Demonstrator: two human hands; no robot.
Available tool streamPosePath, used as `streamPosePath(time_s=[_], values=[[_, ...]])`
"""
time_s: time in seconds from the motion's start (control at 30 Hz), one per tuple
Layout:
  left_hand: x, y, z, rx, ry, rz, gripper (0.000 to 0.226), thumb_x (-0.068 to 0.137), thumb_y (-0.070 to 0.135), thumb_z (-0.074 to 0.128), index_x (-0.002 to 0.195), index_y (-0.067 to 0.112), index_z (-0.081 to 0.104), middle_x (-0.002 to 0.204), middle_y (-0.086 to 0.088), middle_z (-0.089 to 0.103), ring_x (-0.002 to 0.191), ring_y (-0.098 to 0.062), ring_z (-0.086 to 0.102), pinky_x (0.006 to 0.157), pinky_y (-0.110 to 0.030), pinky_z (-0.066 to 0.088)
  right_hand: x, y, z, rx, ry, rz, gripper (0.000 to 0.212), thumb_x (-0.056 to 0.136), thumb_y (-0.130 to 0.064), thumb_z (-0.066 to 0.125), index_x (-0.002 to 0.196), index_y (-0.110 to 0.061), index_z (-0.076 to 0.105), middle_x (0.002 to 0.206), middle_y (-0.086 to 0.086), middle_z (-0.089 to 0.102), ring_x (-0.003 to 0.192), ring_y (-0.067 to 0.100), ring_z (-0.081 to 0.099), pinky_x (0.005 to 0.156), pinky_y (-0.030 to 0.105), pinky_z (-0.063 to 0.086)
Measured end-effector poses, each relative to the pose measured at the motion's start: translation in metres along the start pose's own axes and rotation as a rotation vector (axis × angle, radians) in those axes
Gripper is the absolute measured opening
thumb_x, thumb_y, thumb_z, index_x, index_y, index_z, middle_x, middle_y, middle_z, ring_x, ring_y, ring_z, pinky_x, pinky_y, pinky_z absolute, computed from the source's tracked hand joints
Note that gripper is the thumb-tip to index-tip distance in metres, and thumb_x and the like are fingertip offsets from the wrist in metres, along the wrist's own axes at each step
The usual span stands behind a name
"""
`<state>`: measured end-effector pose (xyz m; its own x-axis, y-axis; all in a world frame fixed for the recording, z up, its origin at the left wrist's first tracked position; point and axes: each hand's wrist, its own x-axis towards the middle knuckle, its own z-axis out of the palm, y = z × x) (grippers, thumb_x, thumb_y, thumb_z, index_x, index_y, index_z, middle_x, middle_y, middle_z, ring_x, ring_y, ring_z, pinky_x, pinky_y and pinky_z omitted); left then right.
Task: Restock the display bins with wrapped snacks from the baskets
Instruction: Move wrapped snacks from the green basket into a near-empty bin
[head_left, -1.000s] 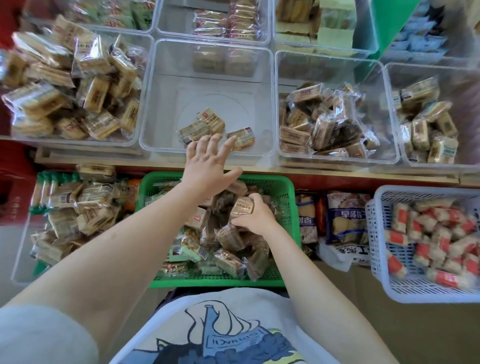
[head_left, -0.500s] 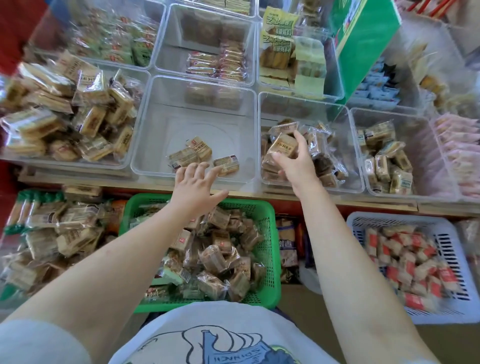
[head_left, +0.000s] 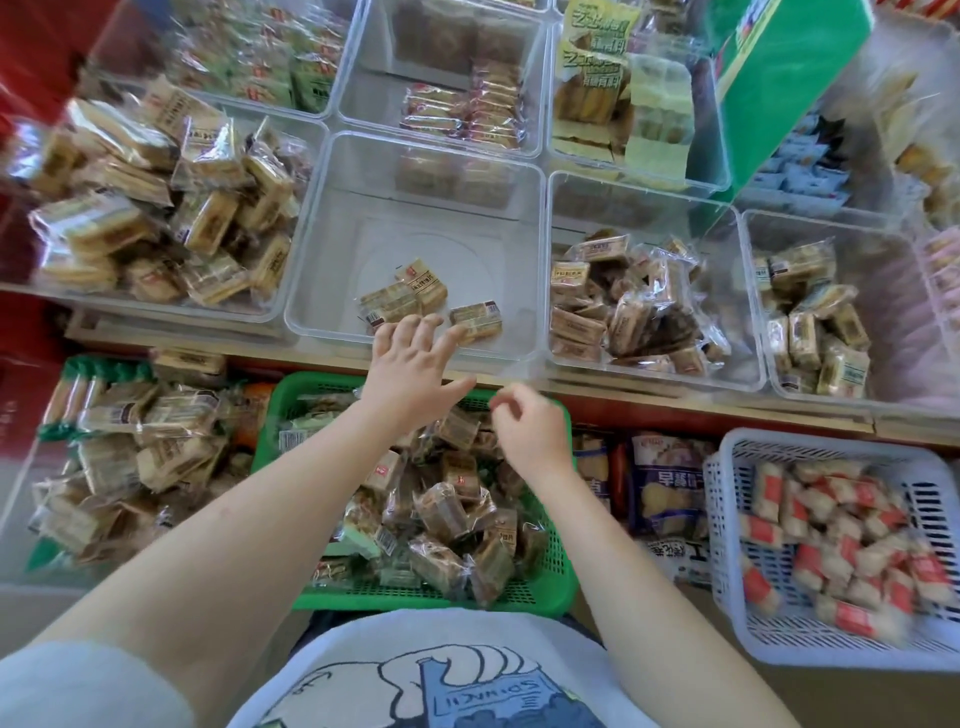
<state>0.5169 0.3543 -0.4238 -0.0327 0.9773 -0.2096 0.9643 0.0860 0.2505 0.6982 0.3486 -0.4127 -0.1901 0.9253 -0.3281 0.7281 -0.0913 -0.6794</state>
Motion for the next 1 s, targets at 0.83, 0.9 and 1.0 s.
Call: streamPosePath(time_s=[0.83,0.9,1.0], values=[[0.001,0.003,-0.003,-0.148,-0.036,-0.075,0.064,0.087,0.044,0.016,0.147,0.042,0.037,0.155,0.003,0.035,0.145,-0.018,0.019,0.117,-0.040,0.003,-0.024,0.013,-0.041,1.543,-0.206,0.606,0.052,0.102,-0.041,0.036,0.103,-0.006,0.074,0.088,0.016,0.067,0.075,0.028,0.064,0.055,0.030,0.043],[0.002,0.005,-0.004,-0.142,-0.044,-0.070,0.064,0.087,0.046,0.016,0.147,0.042,0.037,0.155,0.002,0.034,0.146,-0.019,0.018,0.119,-0.042,0.004,0.001,0.004,-0.064,1.423,-0.068,0.491,0.048,0.102,-0.042,0.040,0.116,-0.007,0.068,0.092,0.014,0.068,0.077,0.024,0.065,0.057,0.029,0.044],[0.003,0.004,-0.004,-0.122,-0.049,-0.075,0.063,0.086,0.046,0.018,0.148,0.042,0.035,0.156,0.000,0.032,0.146,-0.020,0.017,0.120,-0.045,0.005,0.050,-0.018,-0.093,0.953,0.266,0.321,0.041,0.097,-0.043,0.054,0.122,-0.009,0.054,0.098,0.008,0.064,0.074,0.016,0.059,0.057,0.028,0.045]])
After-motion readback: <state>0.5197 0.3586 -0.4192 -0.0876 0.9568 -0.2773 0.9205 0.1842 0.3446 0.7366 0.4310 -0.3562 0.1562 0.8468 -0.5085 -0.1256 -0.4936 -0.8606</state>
